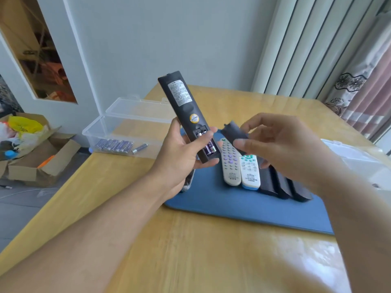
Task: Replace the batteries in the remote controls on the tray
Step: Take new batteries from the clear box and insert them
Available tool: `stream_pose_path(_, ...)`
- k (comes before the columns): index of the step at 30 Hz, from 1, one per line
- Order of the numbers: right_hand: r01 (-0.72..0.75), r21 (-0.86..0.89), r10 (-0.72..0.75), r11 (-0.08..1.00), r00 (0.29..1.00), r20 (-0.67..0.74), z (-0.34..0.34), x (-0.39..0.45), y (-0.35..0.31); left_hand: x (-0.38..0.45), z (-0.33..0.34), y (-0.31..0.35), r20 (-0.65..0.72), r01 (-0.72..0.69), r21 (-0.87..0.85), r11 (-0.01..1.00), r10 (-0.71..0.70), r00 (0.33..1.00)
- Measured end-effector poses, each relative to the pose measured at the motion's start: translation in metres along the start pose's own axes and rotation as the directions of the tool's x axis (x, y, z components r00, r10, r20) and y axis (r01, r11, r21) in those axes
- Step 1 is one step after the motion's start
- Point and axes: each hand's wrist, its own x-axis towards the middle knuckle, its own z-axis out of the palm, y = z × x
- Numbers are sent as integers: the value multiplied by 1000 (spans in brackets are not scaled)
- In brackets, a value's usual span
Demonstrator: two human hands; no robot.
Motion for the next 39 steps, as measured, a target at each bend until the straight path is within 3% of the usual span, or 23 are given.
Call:
stream_pose_path(3, 1, 400, 21, 916, 998, -51, 30, 7, 6, 4, 0, -1, 4, -24, -99, 995, 25, 1000)
stream_pose_path(8, -70, 560, 143, 826, 986, -88, 67, 11, 19, 3, 0, 2, 4, -6, -284, 959, 8, 1000)
stream_pose_path(14, -91, 612, 181, 785, 980, -86, 72, 9, 19, 3, 0, -7, 9, -72, -127, 989, 73, 997)
stream_pose_path(20, -269, 710, 219, 651, 962, 164, 73, 16, 31, 4, -3, -7, 21, -59, -121, 991, 62, 998)
stream_pose_path(24, -301, 748, 165, 592, 953, 253, 67, 16, 32, 6, -6, -5, 19, -66, -116, 991, 69, 997)
stream_pose_path(28, -283, 760, 110, 585, 956, 271, 65, 17, 33, 8, -8, -4, -7, -92, -106, 990, 92, 996)
stream_pose_path(32, -278, 751, 112, 599, 958, 265, 65, 16, 30, 17, -19, 8, -125, -231, -53, 972, 223, 967)
stream_pose_path(39, -243, 736, 89, 632, 966, 242, 67, 10, 27, 13, -23, 16, -171, -256, 1, 967, 252, 952)
